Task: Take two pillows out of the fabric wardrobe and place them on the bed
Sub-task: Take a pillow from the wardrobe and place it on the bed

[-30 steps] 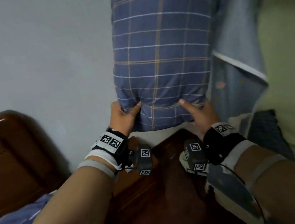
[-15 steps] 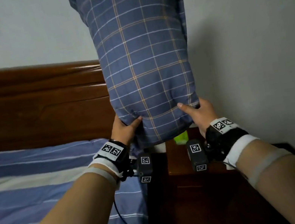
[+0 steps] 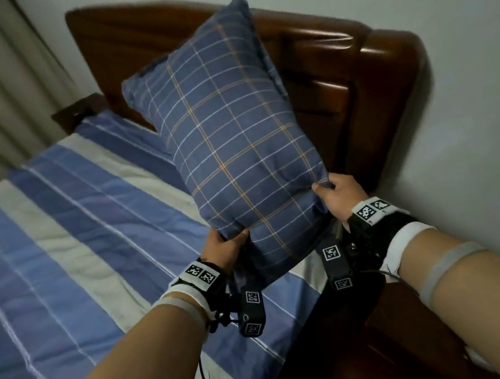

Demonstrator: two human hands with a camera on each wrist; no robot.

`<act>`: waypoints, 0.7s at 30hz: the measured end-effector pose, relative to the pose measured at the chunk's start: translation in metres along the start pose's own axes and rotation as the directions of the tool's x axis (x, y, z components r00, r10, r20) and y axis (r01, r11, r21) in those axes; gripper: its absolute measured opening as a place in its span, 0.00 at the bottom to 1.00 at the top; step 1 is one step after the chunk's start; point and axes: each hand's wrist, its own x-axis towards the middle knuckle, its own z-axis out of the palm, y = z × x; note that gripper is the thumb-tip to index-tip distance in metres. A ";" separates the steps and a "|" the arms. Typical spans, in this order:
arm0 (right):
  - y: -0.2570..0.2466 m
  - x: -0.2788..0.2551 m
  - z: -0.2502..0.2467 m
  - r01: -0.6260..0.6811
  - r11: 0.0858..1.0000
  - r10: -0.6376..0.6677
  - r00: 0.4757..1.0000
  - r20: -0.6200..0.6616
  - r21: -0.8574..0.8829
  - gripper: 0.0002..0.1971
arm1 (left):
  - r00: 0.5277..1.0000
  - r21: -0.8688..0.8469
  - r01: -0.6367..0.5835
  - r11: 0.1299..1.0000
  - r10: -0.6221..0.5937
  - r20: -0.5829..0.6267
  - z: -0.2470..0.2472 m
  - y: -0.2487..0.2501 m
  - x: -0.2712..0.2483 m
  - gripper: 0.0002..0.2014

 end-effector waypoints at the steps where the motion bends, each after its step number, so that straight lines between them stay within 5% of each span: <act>1: -0.001 0.015 0.010 0.002 1.000 0.000 0.998 0.060 -0.026 0.17 | 0.998 -0.024 0.046 0.999 -0.047 -0.031 -0.003 -0.010 0.010 0.33; 6: 0.009 0.096 0.057 0.000 0.983 0.043 0.973 0.228 -0.185 0.11 | 0.960 -0.141 0.252 0.957 -0.266 -0.089 0.003 -0.049 0.067 0.11; 10: 0.030 0.171 0.087 -0.042 0.954 0.119 0.961 0.248 -0.297 0.20 | 0.918 -0.196 0.357 0.913 -0.382 -0.109 0.022 -0.083 0.129 0.09; 13: 0.043 0.220 0.103 -0.079 0.936 0.177 0.948 0.264 -0.342 0.17 | 0.897 -0.174 0.413 0.894 -0.432 -0.090 0.037 -0.100 0.174 0.04; 17: 0.060 0.269 0.111 -0.155 0.927 0.250 0.934 0.255 -0.341 0.14 | 0.873 -0.060 0.482 0.874 -0.485 -0.056 0.055 -0.114 0.228 0.12; 21: 0.076 0.295 0.110 -0.231 0.933 0.302 0.920 0.252 -0.276 0.20 | 0.781 0.186 0.607 0.772 -0.623 0.038 0.072 -0.105 0.264 0.17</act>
